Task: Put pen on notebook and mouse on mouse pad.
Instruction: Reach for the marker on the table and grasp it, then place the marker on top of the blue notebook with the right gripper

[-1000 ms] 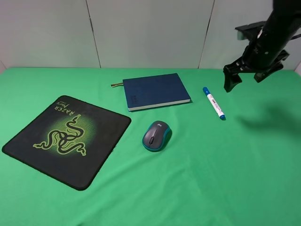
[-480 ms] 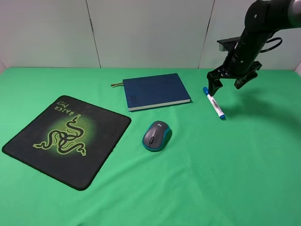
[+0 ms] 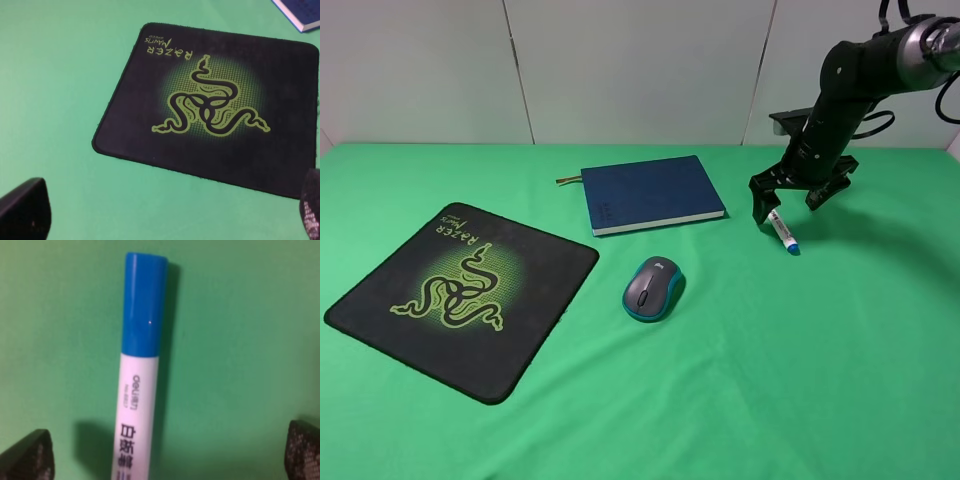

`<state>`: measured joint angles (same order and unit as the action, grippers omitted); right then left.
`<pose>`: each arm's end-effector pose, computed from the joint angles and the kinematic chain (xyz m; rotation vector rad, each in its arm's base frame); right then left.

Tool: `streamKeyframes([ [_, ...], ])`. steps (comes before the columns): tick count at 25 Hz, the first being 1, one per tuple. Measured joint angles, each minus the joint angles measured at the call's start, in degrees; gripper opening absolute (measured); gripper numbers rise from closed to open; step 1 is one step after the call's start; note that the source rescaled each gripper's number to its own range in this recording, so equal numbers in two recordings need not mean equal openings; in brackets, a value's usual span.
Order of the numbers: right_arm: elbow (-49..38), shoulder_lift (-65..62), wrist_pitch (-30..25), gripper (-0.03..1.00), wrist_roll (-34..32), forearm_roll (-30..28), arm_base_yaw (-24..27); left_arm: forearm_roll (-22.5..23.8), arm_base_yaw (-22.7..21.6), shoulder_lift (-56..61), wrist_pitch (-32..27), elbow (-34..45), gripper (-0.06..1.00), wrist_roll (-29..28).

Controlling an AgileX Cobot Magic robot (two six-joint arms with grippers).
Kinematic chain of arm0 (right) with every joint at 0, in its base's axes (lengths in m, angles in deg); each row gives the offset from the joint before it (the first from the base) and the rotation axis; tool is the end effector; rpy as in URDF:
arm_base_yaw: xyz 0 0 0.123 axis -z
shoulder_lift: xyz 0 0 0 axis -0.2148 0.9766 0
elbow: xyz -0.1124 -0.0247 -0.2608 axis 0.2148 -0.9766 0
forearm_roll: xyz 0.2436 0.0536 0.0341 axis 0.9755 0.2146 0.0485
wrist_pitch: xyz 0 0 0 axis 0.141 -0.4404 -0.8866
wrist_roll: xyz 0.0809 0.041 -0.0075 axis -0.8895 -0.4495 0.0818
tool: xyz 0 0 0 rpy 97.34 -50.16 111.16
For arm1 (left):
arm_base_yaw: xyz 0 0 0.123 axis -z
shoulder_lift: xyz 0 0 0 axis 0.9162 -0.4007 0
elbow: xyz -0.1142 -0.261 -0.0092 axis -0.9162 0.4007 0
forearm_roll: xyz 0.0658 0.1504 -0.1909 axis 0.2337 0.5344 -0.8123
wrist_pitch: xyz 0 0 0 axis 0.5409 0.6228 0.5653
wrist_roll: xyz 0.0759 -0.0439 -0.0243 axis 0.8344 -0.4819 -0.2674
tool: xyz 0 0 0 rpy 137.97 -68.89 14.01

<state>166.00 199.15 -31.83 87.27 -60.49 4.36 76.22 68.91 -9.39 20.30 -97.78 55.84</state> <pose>0.4352 0.0641 0.1346 -0.4219 2.9083 0.0393 -0.0059 0.0010 0.2782 0.1410 2.0326 0.0412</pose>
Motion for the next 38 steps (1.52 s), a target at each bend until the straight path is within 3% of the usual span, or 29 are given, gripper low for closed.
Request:
streamKeyframes([
  [9,0.0,1.3,0.5,0.97,0.0,0.0,0.0,0.0,0.0,0.0,0.0,0.0,1.0,0.0],
  [17,0.0,1.3,0.4,0.49,0.0,0.0,0.0,0.0,0.0,0.0,0.0,0.0,1.0,0.0],
  [24,0.0,1.3,0.0,0.0,0.0,0.0,0.0,0.0,0.0,0.0,0.0,0.0,1.0,0.0],
  [38,0.0,-1.6,-2.1,0.0,0.0,-1.6,0.0,0.0,0.0,0.0,0.0,0.0,1.0,0.0],
])
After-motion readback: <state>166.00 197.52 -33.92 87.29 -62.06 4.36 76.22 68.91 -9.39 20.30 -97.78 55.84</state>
